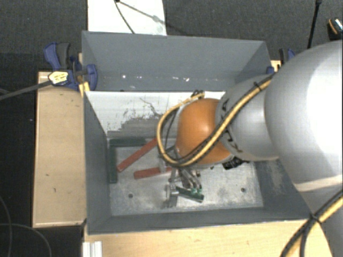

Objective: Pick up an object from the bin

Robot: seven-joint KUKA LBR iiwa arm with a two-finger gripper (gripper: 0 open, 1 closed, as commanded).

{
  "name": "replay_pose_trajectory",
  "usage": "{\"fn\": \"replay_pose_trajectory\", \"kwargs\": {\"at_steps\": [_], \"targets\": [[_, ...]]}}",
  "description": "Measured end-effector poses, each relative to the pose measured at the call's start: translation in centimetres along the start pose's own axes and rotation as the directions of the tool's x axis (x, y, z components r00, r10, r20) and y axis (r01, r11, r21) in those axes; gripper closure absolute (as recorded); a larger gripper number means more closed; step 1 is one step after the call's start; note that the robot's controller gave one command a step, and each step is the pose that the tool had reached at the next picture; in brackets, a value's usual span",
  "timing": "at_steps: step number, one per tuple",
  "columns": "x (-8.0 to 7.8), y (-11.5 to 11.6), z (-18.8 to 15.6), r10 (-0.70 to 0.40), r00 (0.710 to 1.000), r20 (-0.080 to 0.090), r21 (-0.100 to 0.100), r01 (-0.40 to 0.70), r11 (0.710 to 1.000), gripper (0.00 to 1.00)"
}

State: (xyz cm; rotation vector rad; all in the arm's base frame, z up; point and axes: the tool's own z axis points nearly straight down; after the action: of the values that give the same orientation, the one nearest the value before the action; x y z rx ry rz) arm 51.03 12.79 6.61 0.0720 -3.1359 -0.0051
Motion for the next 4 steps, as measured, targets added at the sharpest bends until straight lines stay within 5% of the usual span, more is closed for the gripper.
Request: {"fn": "replay_pose_trajectory", "kwargs": {"at_steps": [1, 2, 3, 4], "targets": [[-1.3, -1.4, -3.6, 0.041, 0.999, 0.011, 0.002, -0.041, 0.999, 0.0], [-2.4, 0.1, -4.6, 0.159, 0.987, 0.01, 0.0, -0.159, 0.987, 0.0], [-2.0, 0.0, -0.2, 0.224, 0.975, 0.002, 0.003, -0.224, 0.975, 0.0], [-2.0, 0.0, -0.3, 0.224, 0.975, 0.003, 0.003, -0.224, 0.975, 0.0]]}}
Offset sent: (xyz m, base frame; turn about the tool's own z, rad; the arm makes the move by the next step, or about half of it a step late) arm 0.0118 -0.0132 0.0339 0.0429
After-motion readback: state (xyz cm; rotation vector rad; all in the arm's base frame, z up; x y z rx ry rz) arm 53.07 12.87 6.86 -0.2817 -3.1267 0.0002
